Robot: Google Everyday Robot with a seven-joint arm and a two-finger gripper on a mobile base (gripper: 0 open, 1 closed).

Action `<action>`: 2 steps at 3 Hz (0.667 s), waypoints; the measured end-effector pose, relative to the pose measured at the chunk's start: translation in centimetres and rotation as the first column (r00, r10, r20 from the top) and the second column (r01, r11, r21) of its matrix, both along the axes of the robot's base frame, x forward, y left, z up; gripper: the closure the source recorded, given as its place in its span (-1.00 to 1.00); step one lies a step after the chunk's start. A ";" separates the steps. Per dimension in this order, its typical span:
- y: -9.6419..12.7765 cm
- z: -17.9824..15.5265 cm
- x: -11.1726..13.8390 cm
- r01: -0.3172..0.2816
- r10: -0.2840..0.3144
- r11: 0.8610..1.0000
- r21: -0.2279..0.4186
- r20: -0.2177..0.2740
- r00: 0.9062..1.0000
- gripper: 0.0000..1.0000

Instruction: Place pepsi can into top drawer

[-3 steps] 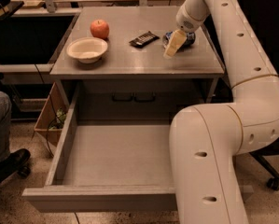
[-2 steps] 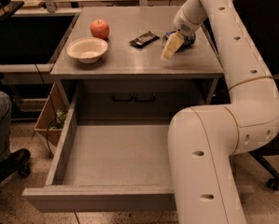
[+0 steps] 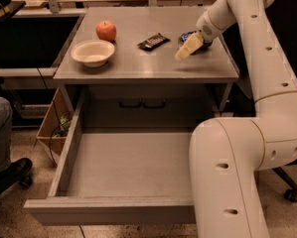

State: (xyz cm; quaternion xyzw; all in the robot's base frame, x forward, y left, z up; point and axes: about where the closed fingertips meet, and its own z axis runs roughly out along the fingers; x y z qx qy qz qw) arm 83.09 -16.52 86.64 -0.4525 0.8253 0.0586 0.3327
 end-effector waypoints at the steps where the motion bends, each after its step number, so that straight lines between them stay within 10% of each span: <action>1: -1.2 1.6 0.7 0.068 -0.069 0.997 0.035 0.037 0.997 -1.00; 2: -1.3 2.4 1.6 0.098 -0.097 0.995 0.000 0.070 0.993 -1.00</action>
Offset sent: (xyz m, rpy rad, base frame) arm 0.1476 -0.0675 0.1119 -0.0528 -0.1052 -0.1319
